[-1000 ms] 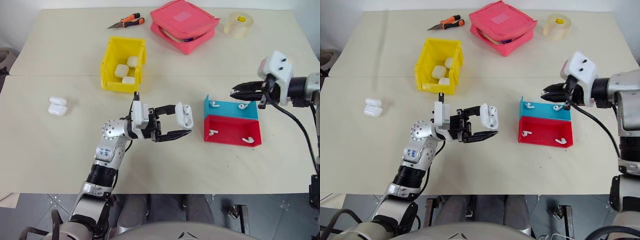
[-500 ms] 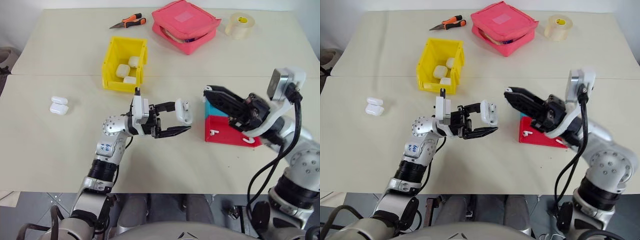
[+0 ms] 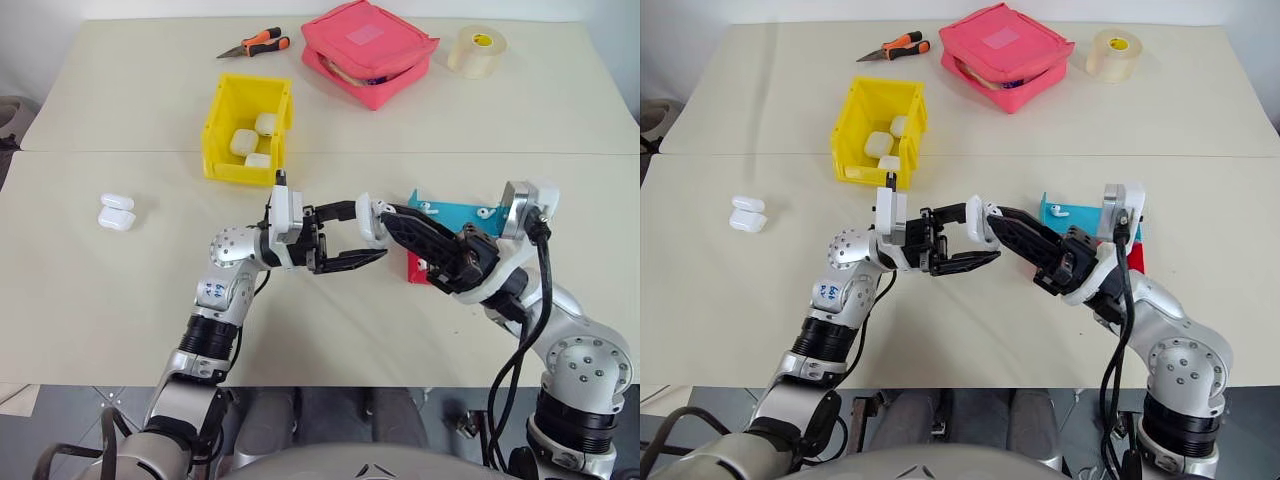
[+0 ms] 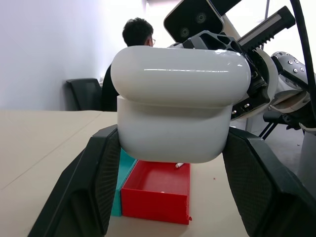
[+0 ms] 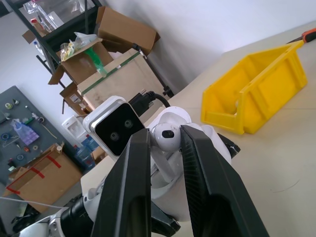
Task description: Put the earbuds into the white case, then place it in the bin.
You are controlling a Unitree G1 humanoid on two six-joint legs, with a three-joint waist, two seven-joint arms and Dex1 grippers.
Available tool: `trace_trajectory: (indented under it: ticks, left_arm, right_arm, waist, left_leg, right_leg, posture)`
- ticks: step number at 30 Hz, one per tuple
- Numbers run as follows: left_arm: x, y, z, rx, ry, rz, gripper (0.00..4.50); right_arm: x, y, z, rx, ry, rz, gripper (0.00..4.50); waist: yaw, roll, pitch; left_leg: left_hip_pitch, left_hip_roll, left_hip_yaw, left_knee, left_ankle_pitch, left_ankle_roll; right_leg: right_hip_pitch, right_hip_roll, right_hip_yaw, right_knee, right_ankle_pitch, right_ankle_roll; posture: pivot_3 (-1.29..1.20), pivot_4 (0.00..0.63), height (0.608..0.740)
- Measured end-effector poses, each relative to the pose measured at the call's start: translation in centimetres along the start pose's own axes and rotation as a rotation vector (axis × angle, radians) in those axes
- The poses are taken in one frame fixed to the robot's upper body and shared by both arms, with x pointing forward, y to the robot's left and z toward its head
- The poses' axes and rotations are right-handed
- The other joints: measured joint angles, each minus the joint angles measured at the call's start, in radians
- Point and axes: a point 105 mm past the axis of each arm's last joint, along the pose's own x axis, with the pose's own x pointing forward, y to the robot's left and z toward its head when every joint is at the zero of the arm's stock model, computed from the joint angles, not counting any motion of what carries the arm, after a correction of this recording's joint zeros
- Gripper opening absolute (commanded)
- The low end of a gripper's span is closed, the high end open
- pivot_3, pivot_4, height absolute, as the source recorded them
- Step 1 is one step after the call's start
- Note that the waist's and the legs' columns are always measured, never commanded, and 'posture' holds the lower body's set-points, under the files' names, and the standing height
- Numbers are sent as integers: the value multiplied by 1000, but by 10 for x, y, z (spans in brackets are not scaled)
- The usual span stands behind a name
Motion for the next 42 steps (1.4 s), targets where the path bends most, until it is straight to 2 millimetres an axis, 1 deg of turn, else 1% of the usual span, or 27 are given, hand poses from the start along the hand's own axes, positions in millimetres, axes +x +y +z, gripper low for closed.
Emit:
trace_trajectory:
  ticks: [10, 15, 17, 18, 19, 20, 22, 24, 26, 30, 33, 35, 37, 39, 41, 42]
  left_arm:
    - [1, -1, -4, -33, 12, -6, 2767]
    - [-2, 1, -9, -66, 26, 15, 2767]
    - [-2, 2, -11, -78, 29, 20, 2767]
    - [-3, 2, -10, -76, 28, 24, 2767]
    - [-5, 4, -9, -72, 26, 34, 2767]
    - [-7, 5, -8, -69, 22, 42, 2767]
    - [-5, 7, -2, -58, -2, 39, 2767]
    - [-3, 7, 2, -47, -10, 29, 2767]
    - [-4, 7, 4, -38, -3, 24, 2767]
    - [-14, 9, 3, -35, 51, 34, 2767]
    - [-29, 13, -2, -14, 172, 49, 2767]
    - [-37, 15, -6, 14, 267, 44, 2767]
    - [-39, 17, -9, 41, 335, 23, 2767]
    - [-40, 18, -13, 88, 448, -30, 2767]
    - [-39, 19, -13, 132, 518, -72, 2767]
    - [-37, 20, -13, 144, 536, -84, 2767]
  right_arm:
    - [-4, 1, -9, -17, 24, 14, 557]
    - [-2, -4, -13, -105, 48, -24, 557]
    - [-1, -6, -14, -117, 55, -30, 1201]
    - [-2, -7, -14, -117, 57, -35, 1433]
    - [-3, -8, -14, -117, 63, -40, 1804]
    - [-4, -9, -13, -115, 66, -44, 2094]
    - [-5, -11, -18, -86, 89, -45, 2750]
    - [-6, -11, -18, -86, 97, -35, 3438]
    - [-9, -12, -14, -108, 106, -39, 3438]
    - [-21, -16, -1, -163, 122, -67, 3438]
    - [-33, -19, 0, -180, 171, -91, 2830]
    - [-38, -20, -1, -207, 223, -91, 2157]
    - [-39, -20, 0, -228, 246, -87, 1460]
    - [-36, -19, -3, -288, 326, -63, 773]
    - [-25, -13, -2, -353, 366, -14, 28]
    - [-19, -10, -1, -371, 367, 10, 28]
  waist:
    - [0, 0, 0]
    - [1, 0, 0]
    - [2, 0, 0]
    - [2, 0, 0]
    - [1, 0, 0]
    - [1, 0, 0]
    - [3, 0, 0]
    - [2, 0, 0]
    - [2, 0, 0]
    - [2, 0, 0]
    - [3, 0, 0]
    - [3, 0, 0]
    - [6, 0, 0]
    - [6, 0, 0]
    - [5, 0, 0]
    - [5, 0, 0]
  left_leg:
    - [0, 0, 0, 0, 0, 0]
    - [0, 0, 0, 0, 0, 0]
    - [0, 0, 0, 0, 0, 0]
    - [0, 0, 0, 0, 0, 0]
    - [0, 0, 0, 0, 0, 0]
    - [0, 0, 0, 0, 0, 0]
    - [0, 0, 0, 0, 0, 0]
    - [0, 0, 0, 0, 0, 0]
    - [0, 0, 0, 0, 0, 0]
    - [0, 0, 0, 0, 0, 0]
    - [0, 0, 0, 0, 0, 0]
    - [0, 0, 1, 0, 0, 0]
    - [0, 0, 1, 0, 0, 0]
    - [0, 0, 3, 1, 0, 0]
    - [0, 1, 6, 1, 0, 0]
    - [0, 1, 7, 0, 0, 0]
  right_leg:
    - [0, 0, 0, 0, 0, 0]
    - [0, 0, 0, 0, 0, 0]
    - [0, 0, 0, 0, 0, 0]
    - [0, 0, 0, 0, 0, 0]
    - [0, 0, 0, 0, 0, 0]
    - [0, 0, 0, 0, 0, 0]
    - [0, 0, 0, 0, 0, 0]
    - [0, 0, 0, 0, 0, 0]
    - [0, 0, 0, 0, 0, 0]
    - [0, 0, 0, 0, 0, 0]
    - [0, 0, 0, 0, 0, 0]
    - [1, 0, 0, 0, 0, 0]
    - [1, 0, 0, 0, 0, 0]
    - [0, 0, 0, 0, 0, 0]
    - [0, 1, 0, -1, 0, 0]
    - [0, 1, 0, 0, 0, 0]
  posture:
    - [0, 150, 740]
    - [0, 150, 740]
    - [0, 150, 740]
    - [0, 150, 740]
    - [0, 150, 740]
    - [0, 150, 740]
    - [0, 150, 740]
    - [0, 150, 740]
    - [0, 150, 740]
    - [0, 150, 740]
    - [0, 150, 740]
    - [0, 150, 740]
    - [0, 150, 740]
    - [0, 150, 740]
    - [0, 150, 740]
    - [0, 150, 740]
